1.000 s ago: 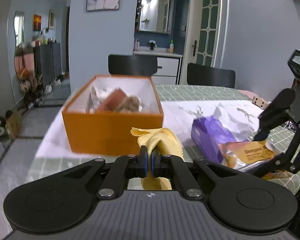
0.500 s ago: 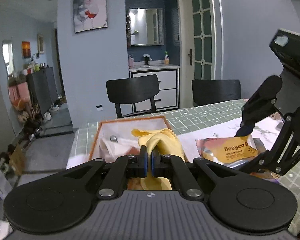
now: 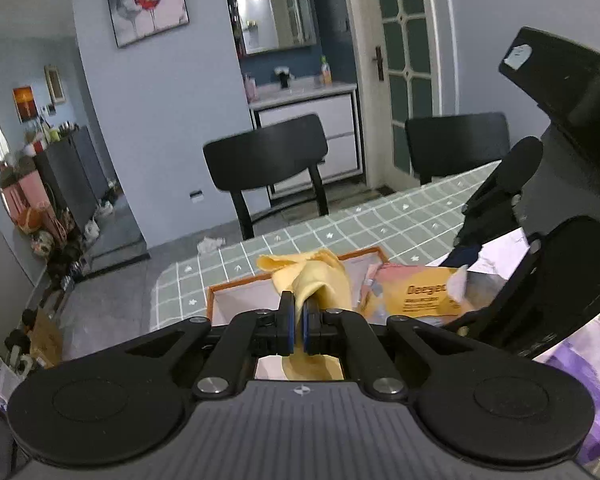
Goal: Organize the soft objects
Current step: 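Lift the yellow cloth and Deegeo packet and carry them over the orange box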
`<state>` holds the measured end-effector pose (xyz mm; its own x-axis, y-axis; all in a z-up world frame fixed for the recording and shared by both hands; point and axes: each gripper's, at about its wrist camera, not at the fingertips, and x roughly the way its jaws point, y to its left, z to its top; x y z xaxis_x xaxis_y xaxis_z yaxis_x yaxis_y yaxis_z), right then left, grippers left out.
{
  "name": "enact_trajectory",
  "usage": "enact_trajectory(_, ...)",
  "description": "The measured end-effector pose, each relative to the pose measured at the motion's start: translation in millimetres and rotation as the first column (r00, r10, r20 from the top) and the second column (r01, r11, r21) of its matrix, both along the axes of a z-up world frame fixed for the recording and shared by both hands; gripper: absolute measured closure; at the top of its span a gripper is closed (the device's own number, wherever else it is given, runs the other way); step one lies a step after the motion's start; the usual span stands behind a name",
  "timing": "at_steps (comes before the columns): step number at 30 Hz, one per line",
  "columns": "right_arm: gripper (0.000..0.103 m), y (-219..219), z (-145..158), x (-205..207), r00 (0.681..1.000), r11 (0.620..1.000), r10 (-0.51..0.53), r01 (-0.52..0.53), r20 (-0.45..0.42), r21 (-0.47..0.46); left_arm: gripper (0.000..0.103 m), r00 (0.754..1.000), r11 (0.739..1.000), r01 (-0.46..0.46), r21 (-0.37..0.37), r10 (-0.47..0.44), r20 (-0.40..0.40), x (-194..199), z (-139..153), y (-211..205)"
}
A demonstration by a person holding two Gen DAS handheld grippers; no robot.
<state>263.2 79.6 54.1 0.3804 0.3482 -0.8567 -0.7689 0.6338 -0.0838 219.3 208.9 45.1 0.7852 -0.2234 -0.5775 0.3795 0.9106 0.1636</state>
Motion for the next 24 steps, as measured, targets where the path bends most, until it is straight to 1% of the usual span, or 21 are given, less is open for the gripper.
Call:
enact_trajectory(4, 0.053, 14.0, -21.8, 34.1, 0.999, 0.999, -0.040, 0.040, -0.013, -0.034, 0.099, 0.996, 1.000, -0.020, 0.008, 0.020, -0.081, 29.3, -22.6, 3.0)
enact_trajectory(6, 0.053, 19.4, -32.4, 49.5, 0.998, 0.997, -0.060, 0.060, -0.019, -0.039, 0.099, 0.994, 0.999, -0.040, 0.012, 0.041, -0.105, 42.7, -33.2, 6.0)
enact_trajectory(11, 0.052, 27.3, -50.9, 78.8, 0.995, 0.995, -0.093, 0.092, -0.031, -0.036, 0.099, 0.985, 0.996, -0.078, -0.033, 0.072, -0.156, 63.2, -44.9, 16.4)
enact_trajectory(13, 0.052, 31.1, -56.7, 85.0, 0.994, 0.995, -0.100, 0.099, -0.033, -0.033, 0.099, 0.982, 0.996, -0.085, -0.023, 0.080, -0.170, 67.3, -48.2, 14.6)
enact_trajectory(16, 0.053, 36.2, -62.5, 84.0, 0.995, 0.995, -0.095, 0.094, -0.024, -0.044, 0.099, 0.979, 0.996, -0.093, 0.004, 0.092, -0.179, 70.1, -54.3, 11.6)
enact_trajectory(22, 0.053, 49.1, -74.4, 89.0, 0.993, 0.992, -0.116, 0.116, -0.004, -0.039, 0.099, 0.972, 0.993, -0.120, 0.011, 0.119, -0.200, 76.5, -61.5, 12.7)
enact_trajectory(24, 0.053, 55.2, -82.5, 91.3, 0.993, 0.992, -0.118, 0.118, 0.001, -0.052, 0.100, 0.969, 0.992, -0.126, 0.017, 0.127, -0.212, 79.1, -65.6, 11.7)
